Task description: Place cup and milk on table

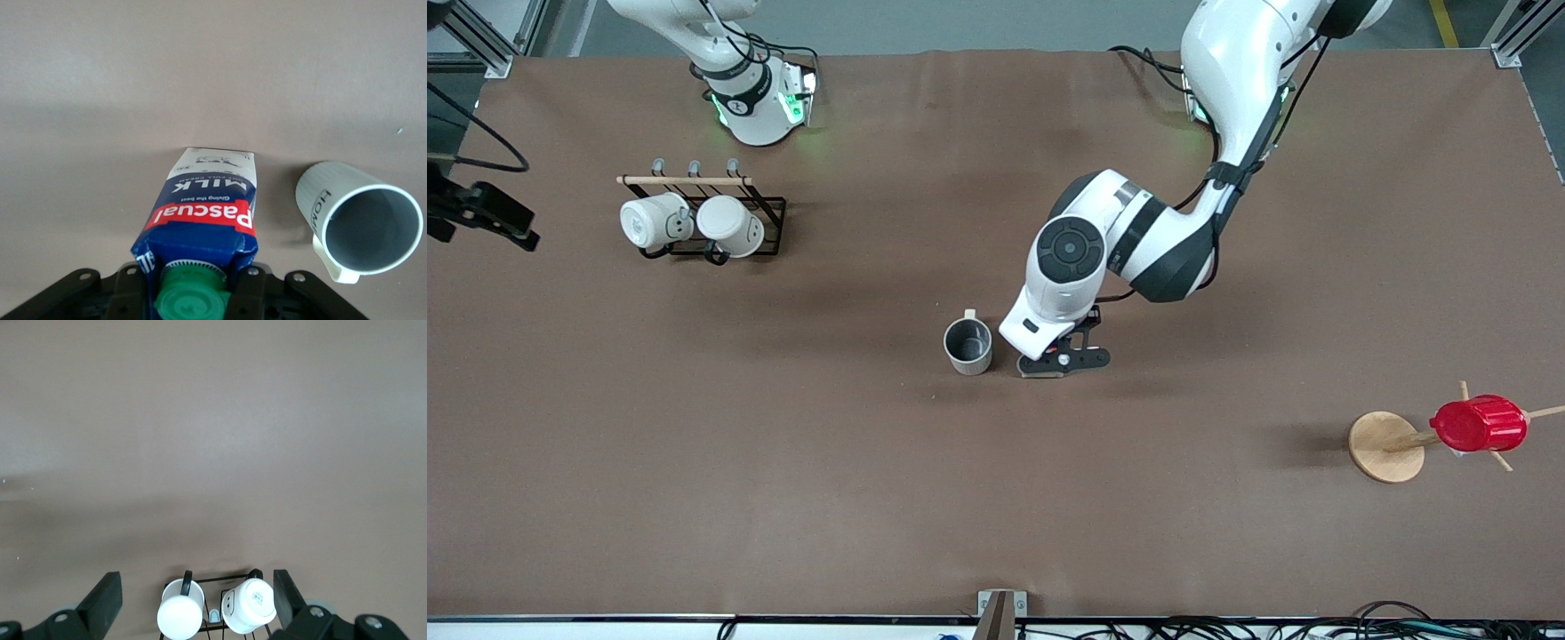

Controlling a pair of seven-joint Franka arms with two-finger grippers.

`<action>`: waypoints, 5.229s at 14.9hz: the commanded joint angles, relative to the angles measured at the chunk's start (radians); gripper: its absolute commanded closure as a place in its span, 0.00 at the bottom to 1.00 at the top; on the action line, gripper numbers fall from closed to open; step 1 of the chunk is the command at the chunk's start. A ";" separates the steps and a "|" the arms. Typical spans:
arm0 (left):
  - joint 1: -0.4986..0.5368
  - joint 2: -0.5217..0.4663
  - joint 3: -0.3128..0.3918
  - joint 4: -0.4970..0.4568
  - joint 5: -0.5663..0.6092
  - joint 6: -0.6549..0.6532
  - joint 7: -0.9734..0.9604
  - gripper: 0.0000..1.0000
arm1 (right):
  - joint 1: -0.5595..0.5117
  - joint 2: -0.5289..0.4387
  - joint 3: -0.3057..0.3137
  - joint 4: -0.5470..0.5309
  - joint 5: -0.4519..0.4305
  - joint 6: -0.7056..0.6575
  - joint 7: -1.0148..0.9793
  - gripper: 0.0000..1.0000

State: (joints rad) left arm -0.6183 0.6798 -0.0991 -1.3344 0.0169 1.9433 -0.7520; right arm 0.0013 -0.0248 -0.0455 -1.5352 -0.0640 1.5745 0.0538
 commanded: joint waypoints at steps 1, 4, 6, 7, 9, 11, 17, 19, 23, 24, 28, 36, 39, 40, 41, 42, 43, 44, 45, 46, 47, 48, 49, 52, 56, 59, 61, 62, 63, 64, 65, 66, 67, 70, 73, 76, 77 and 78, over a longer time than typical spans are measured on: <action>-0.038 0.018 0.012 0.030 0.017 -0.012 -0.012 0.95 | -0.040 0.039 0.018 0.058 0.071 -0.019 -0.011 0.00; -0.044 0.018 0.012 0.030 0.018 -0.012 0.000 0.94 | -0.035 0.036 0.018 0.056 0.084 -0.024 -0.015 0.00; -0.047 0.018 0.010 0.029 0.018 -0.012 0.006 0.92 | -0.023 0.034 0.018 0.056 0.082 -0.043 -0.011 0.00; -0.047 0.018 0.009 0.027 0.018 -0.012 0.008 0.88 | -0.023 0.034 0.018 0.056 0.081 -0.059 -0.008 0.00; -0.044 0.015 0.009 0.026 0.018 -0.012 0.038 0.01 | -0.023 0.034 0.018 0.056 0.082 -0.060 -0.008 0.00; -0.043 0.003 0.009 0.024 0.017 -0.012 0.043 0.00 | -0.021 0.034 0.019 0.056 0.082 -0.065 -0.003 0.00; -0.014 -0.136 0.012 0.003 0.021 -0.020 -0.036 0.00 | -0.018 0.034 0.018 0.056 0.082 -0.079 -0.009 0.00; 0.026 -0.202 0.010 -0.028 0.021 -0.038 -0.041 0.00 | -0.018 0.034 0.018 0.055 0.082 -0.080 -0.009 0.00; 0.136 -0.334 0.007 -0.063 0.021 -0.139 -0.023 0.00 | -0.018 0.034 0.018 0.055 0.082 -0.080 -0.014 0.00; 0.161 -0.356 0.007 -0.063 0.021 -0.151 -0.015 0.00 | -0.018 0.034 0.018 0.055 0.082 -0.080 -0.015 0.00; 0.241 -0.411 0.006 -0.063 0.012 -0.205 0.080 0.00 | -0.018 0.034 0.018 0.055 0.082 -0.080 -0.015 0.00; 0.406 -0.554 -0.001 -0.176 -0.026 -0.225 0.287 0.00 | -0.018 0.034 0.018 0.053 0.082 -0.088 -0.017 0.00; 0.486 -0.615 -0.001 -0.227 -0.071 -0.222 0.429 0.00 | -0.018 0.034 0.018 0.053 0.082 -0.088 -0.017 0.00; 0.495 -0.632 -0.001 -0.252 -0.072 -0.224 0.466 0.00 | -0.018 0.034 0.018 0.053 0.082 -0.088 -0.017 0.00; 0.512 -0.649 -0.001 -0.267 -0.071 -0.225 0.486 0.00 | -0.018 0.034 0.018 0.053 0.082 -0.088 -0.017 0.00; 0.512 -0.658 -0.001 -0.282 -0.069 -0.225 0.500 0.00 | -0.018 0.034 0.018 0.053 0.082 -0.090 -0.017 0.00; 0.512 -0.673 0.002 -0.301 -0.065 -0.225 0.514 0.00 | -0.018 0.034 0.018 0.053 0.082 -0.090 -0.017 0.00; 0.514 -0.710 0.002 -0.346 -0.060 -0.225 0.528 0.00 | -0.018 0.034 0.016 0.053 0.082 -0.090 -0.017 0.00; 0.516 -0.751 0.004 -0.402 -0.054 -0.219 0.542 0.00 | -0.018 0.034 0.016 0.053 0.082 -0.090 -0.017 0.00; 0.516 -0.787 0.006 -0.455 -0.046 -0.193 0.565 0.00 | -0.018 0.034 0.018 0.053 0.082 -0.090 -0.017 0.00; 0.516 -0.805 0.009 -0.491 -0.045 -0.166 0.577 0.00 | -0.018 0.034 0.016 0.053 0.082 -0.090 -0.017 0.00; 0.519 -0.803 0.010 -0.494 -0.040 -0.162 0.582 0.00 | -0.018 0.034 0.016 0.053 0.082 -0.090 -0.017 0.00; 0.534 -0.793 0.009 -0.490 -0.032 -0.162 0.582 0.00 | -0.018 0.034 0.016 0.053 0.082 -0.090 -0.017 0.00; 0.548 -0.773 0.006 -0.467 -0.020 -0.168 0.635 0.00 | -0.018 0.034 0.016 0.053 0.082 -0.090 -0.017 0.00; 0.574 -0.730 0.004 -0.407 -0.028 -0.198 0.661 0.00 | -0.018 0.034 0.016 0.053 0.082 -0.090 -0.017 0.00; 0.575 -0.729 0.010 -0.401 -0.034 -0.196 0.666 0.00 | -0.018 0.034 0.016 0.053 0.082 -0.090 -0.017 0.00; 0.580 -0.708 0.012 -0.381 -0.035 -0.196 0.662 0.00 | -0.018 0.034 0.016 0.053 0.082 -0.090 -0.017 0.00; 0.580 -0.703 0.012 -0.373 -0.035 -0.196 0.661 0.00 | -0.020 0.034 0.016 0.053 0.082 -0.090 -0.017 0.00; 0.580 -0.701 0.012 -0.371 -0.037 -0.196 0.661 0.00 | -0.018 0.034 0.016 0.053 0.082 -0.090 -0.017 0.00; 0.580 -0.701 0.012 -0.371 -0.037 -0.196 0.663 0.00 | -0.020 0.034 0.016 0.053 0.082 -0.090 -0.017 0.00; 0.578 -0.697 0.012 -0.371 -0.037 -0.196 0.661 0.00 | -0.020 0.034 0.016 0.053 0.082 -0.090 -0.017 0.00; 0.577 -0.695 0.012 -0.373 -0.037 -0.196 0.663 0.00 | -0.018 0.034 0.016 0.053 0.082 -0.090 -0.017 0.00; 0.572 -0.694 0.013 -0.373 -0.041 -0.195 0.665 0.00 | -0.020 0.034 0.016 0.053 0.082 -0.090 -0.017 0.00; 0.554 -0.689 0.041 -0.371 -0.055 -0.196 0.666 0.00 | -0.020 0.034 0.016 0.053 0.082 -0.090 -0.017 0.00; 0.554 -0.689 0.041 -0.365 -0.049 -0.195 0.668 0.00 | -0.020 0.034 0.016 0.053 0.082 -0.090 -0.017 0.00; 0.549 -0.680 0.041 -0.280 -0.040 -0.245 0.660 0.00 | -0.020 0.034 0.016 0.053 0.082 -0.090 -0.017 0.00; 0.548 -0.678 0.041 -0.252 -0.040 -0.268 0.660 0.00 | -0.020 0.034 0.016 0.053 0.082 -0.090 -0.017 0.00; 0.548 -0.677 0.041 -0.235 -0.040 -0.279 0.660 0.00 | -0.020 0.034 0.016 0.053 0.082 -0.090 -0.017 0.00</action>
State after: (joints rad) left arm -0.0559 -0.0153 -0.0708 -1.6427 -0.0246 1.7167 -0.0999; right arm -0.0128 0.0041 -0.0296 -1.4973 0.0008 1.4988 0.0477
